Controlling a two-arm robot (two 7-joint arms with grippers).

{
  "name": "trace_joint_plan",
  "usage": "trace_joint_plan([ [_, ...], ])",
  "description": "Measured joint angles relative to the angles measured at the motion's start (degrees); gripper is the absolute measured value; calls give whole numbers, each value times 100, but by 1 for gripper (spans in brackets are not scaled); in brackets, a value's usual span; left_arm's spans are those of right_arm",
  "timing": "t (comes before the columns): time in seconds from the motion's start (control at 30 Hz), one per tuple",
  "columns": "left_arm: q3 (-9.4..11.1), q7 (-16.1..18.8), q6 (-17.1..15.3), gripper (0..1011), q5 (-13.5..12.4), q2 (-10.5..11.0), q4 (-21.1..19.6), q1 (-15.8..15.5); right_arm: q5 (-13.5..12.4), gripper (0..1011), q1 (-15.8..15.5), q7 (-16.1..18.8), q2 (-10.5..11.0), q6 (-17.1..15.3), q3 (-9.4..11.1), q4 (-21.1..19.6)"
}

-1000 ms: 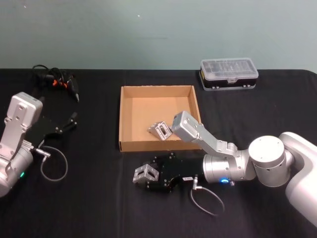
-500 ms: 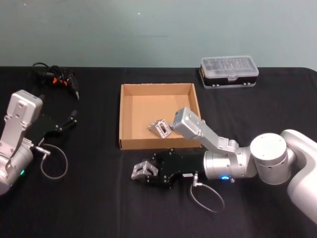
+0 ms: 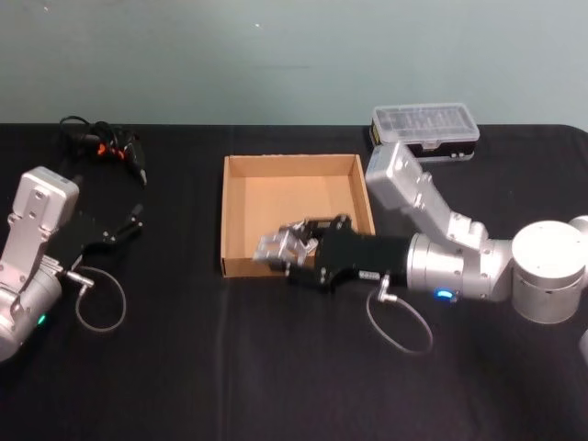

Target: Use one hand to pick up the angle iron from the table and place it into the box.

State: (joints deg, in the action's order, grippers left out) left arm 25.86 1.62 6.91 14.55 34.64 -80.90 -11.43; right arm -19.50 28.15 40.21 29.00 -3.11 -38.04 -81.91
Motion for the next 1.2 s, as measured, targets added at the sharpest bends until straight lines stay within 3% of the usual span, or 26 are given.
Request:
trace_joint_plan([
  [0.23, 0, 0, 0, 1011, 0, 0, 0, 0, 65, 449, 19, -416, -169, 22, 186, 21],
  [0.33, 0, 0, 0, 1011, 0, 0, 0, 0, 177, 449, 131, -625, -412, -8, 215, 246],
  [0.87, 0, 0, 0, 1011, 0, 0, 0, 0, 795, 449, 762, -1015, -1494, -162, 2, 1720],
  [1.2, 0, 0, 0, 1012, 0, 0, 0, 0, 1089, 449, 861, -1128, -1750, -199, -36, 2194],
])
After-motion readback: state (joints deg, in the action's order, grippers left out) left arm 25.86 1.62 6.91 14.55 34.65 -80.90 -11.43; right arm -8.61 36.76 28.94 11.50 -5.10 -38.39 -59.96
